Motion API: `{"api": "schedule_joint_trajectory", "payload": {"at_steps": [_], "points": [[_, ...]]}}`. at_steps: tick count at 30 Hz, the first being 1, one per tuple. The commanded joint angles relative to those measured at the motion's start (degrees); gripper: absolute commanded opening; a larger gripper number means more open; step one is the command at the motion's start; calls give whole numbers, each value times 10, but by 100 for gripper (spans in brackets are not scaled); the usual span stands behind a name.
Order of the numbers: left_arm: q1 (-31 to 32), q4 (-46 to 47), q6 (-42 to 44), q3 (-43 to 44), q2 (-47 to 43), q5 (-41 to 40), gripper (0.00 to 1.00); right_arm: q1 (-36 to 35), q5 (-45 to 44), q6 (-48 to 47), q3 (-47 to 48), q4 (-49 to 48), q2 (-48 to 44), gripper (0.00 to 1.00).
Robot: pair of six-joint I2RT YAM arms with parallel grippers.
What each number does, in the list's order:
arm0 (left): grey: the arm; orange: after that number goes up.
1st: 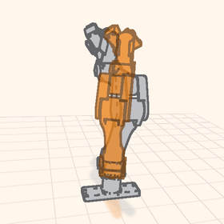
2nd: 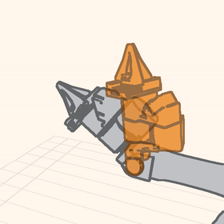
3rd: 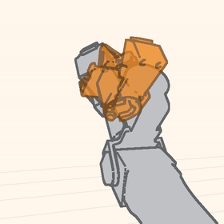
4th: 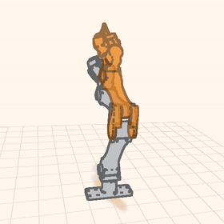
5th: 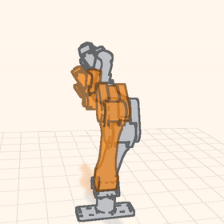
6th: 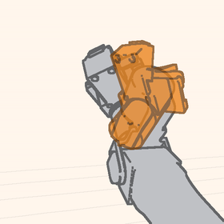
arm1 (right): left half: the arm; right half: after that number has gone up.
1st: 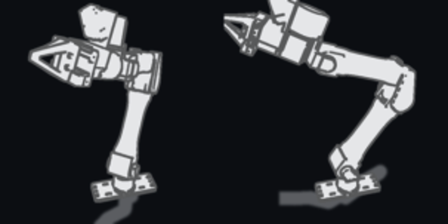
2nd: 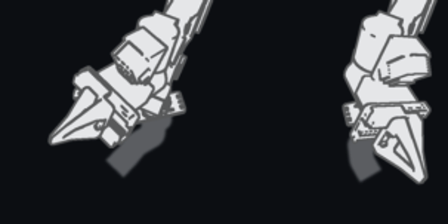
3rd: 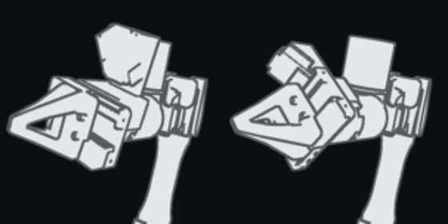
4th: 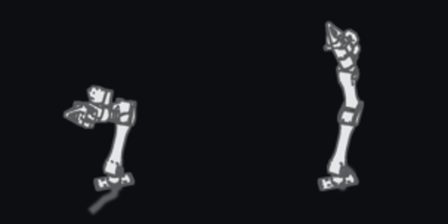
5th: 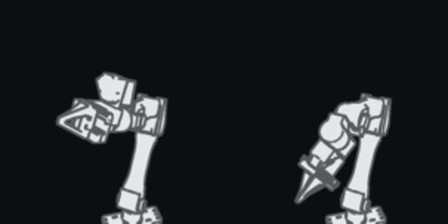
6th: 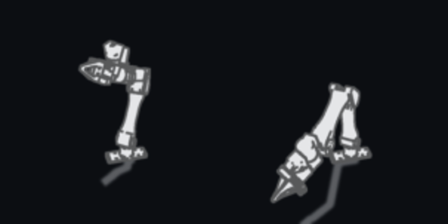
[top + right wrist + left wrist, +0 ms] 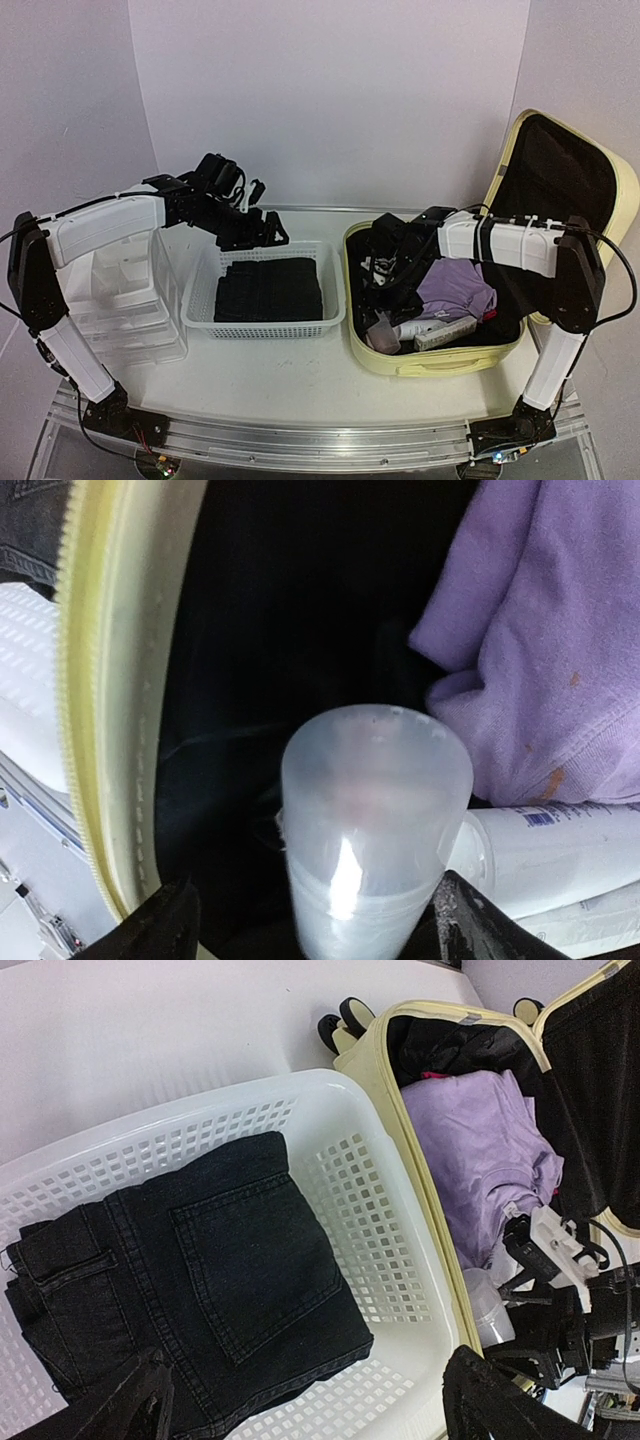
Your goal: Open, take out, and arrange the luggage
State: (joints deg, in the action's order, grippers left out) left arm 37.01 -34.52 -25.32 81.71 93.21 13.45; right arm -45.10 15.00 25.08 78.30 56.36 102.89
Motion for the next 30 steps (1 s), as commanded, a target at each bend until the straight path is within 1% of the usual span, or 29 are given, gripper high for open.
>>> {"api": "schedule_joint_trajectory", "payload": {"at_steps": [1,6,7,9,10,11,12,16,17,19,23,25,30], "points": [[-3,3,3,23,-2,3,94,0,-20,-10,32,11,-7,82],[-3,2,3,19,-11,1,94,4,-100,-5,67,22,-14,81],[-3,2,3,18,-12,-1,94,6,-117,-1,75,23,-10,78],[-3,2,4,18,-16,-1,94,15,-142,7,91,25,5,67],[-3,2,4,17,-18,-2,94,17,-148,8,99,26,16,64],[-3,2,4,16,-20,-3,94,18,-181,6,110,29,29,57],[-3,2,4,16,-20,-3,94,18,-194,3,122,35,45,52],[-4,2,6,11,-34,-6,94,18,-210,2,170,60,112,40],[-4,1,7,8,-37,-8,94,18,-214,4,179,59,123,38],[-4,1,8,4,-43,-11,94,18,-227,6,196,59,146,37],[-5,2,7,-5,-52,-12,94,20,-255,9,228,59,192,38],[-5,2,7,-9,-57,-11,94,26,-256,17,244,60,211,38],[-7,1,11,-18,-69,-15,94,31,-272,28,272,38,234,37]]}}
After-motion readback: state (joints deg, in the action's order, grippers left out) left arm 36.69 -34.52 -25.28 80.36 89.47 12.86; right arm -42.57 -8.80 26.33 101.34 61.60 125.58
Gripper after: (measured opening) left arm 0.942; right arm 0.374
